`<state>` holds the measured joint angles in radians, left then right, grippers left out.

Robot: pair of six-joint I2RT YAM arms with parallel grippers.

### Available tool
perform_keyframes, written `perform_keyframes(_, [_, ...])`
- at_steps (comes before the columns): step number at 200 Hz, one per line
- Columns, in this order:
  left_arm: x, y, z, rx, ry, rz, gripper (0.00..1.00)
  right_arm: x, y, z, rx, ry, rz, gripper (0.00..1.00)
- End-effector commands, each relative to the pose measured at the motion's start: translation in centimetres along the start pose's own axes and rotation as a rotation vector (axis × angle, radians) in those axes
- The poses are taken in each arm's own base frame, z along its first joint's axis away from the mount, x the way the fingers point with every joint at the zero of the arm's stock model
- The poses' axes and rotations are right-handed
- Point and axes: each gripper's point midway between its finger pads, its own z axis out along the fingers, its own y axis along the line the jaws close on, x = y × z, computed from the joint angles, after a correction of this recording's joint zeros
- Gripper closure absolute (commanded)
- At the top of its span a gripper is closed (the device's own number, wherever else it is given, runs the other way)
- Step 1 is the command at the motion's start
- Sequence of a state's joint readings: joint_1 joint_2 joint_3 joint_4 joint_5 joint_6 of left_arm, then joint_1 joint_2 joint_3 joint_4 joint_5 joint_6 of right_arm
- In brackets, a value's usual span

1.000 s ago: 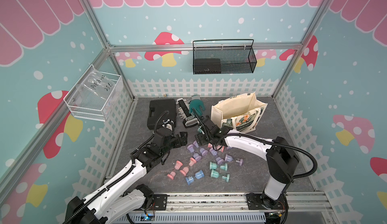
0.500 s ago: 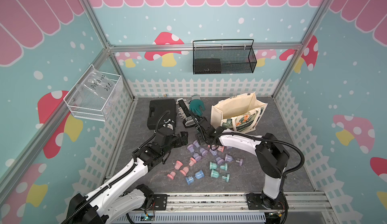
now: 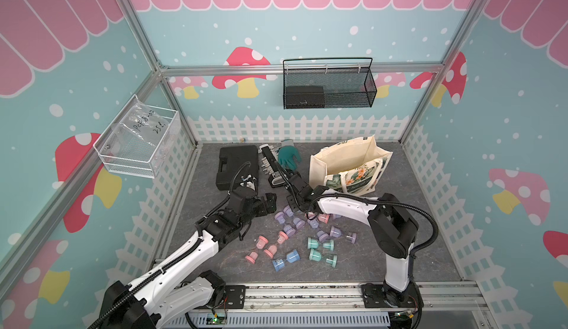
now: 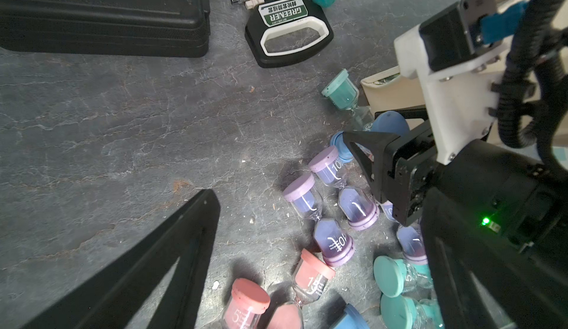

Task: Put the hourglass into the canvas bag
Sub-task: Pick up the hourglass from the center of the board.

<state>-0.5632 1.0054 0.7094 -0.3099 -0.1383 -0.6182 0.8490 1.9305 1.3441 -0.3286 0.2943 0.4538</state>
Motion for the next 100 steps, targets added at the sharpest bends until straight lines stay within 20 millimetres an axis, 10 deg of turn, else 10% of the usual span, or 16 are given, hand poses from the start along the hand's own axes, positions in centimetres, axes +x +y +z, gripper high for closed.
perform_keyframes(1, [-0.9, -0.4, -0.1, 0.008, -0.021, -0.02, 0.01, -1.1, 0.2, -0.6, -0.008, -0.029, 0.002, 0.53])
perform_keyframes(100, [-1.8, -1.7, -0.8, 0.049, -0.018, -0.041, 0.01, -6.4, 0.9, -6.5, -0.115, -0.205, -0.005, 0.64])
